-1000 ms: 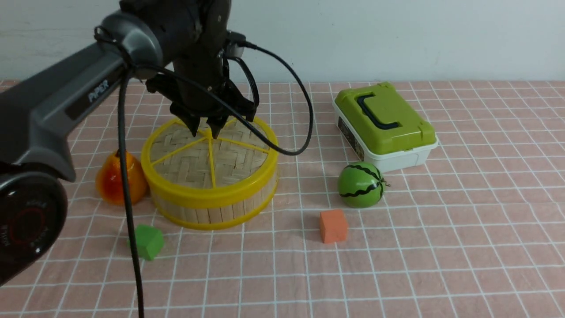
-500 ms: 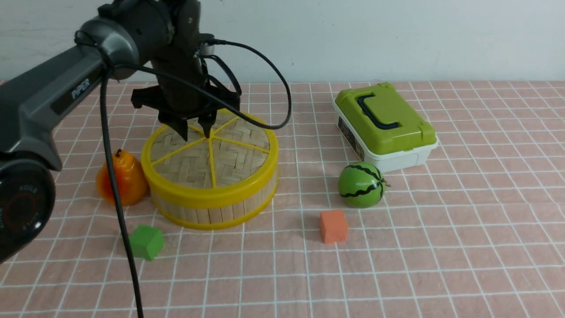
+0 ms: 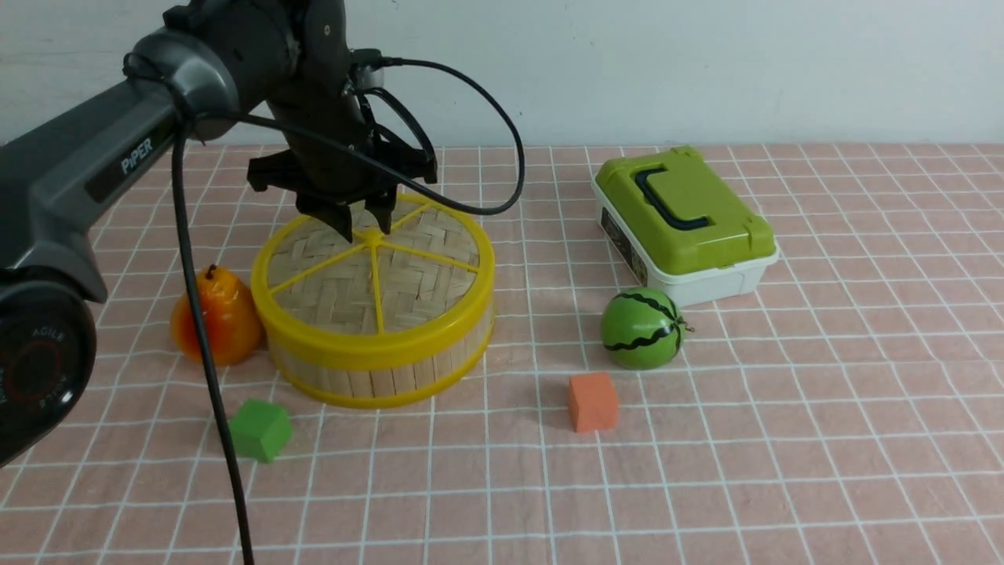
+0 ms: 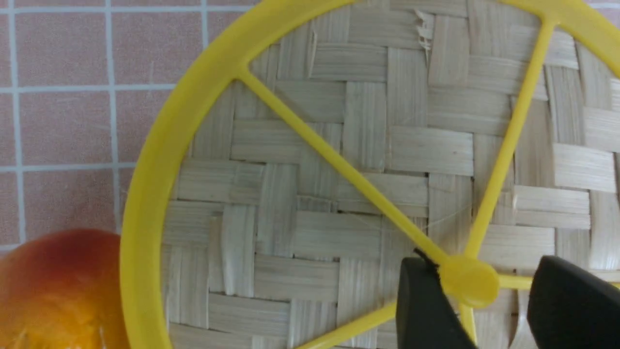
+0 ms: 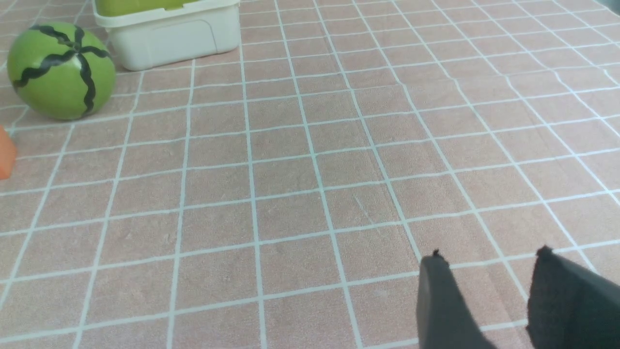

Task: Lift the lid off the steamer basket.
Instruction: Use the left arm to lift the lid of the steamer

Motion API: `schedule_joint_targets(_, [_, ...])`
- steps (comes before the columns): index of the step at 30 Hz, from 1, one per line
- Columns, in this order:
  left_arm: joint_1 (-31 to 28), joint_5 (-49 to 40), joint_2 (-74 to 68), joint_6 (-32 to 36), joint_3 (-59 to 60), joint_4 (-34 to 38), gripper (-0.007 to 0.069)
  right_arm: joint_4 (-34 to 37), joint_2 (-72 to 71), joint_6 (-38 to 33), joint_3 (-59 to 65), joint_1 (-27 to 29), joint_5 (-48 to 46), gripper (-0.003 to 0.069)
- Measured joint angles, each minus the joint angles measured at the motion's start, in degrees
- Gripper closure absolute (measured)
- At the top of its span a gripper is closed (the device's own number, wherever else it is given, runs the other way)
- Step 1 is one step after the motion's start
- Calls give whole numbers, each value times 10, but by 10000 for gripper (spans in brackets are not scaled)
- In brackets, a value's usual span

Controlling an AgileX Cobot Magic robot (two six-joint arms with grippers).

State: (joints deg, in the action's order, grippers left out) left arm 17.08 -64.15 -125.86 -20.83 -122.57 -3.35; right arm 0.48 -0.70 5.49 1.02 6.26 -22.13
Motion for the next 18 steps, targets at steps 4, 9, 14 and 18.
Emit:
schedule_joint_targets(4, [0, 0, -12, 0, -1, -1, 319, 0, 0, 0, 0, 0, 0, 418])
schedule_joint_targets(9, [0, 1, -16, 1, -1, -6, 365, 0, 0, 0, 0, 0, 0, 418])
schedule_joint_targets(14, [2, 3, -15, 1, -2, -6, 492, 0, 0, 0, 0, 0, 0, 418])
schedule_joint_targets(18, [2, 3, -15, 1, -2, -5, 518, 0, 0, 0, 0, 0, 0, 418])
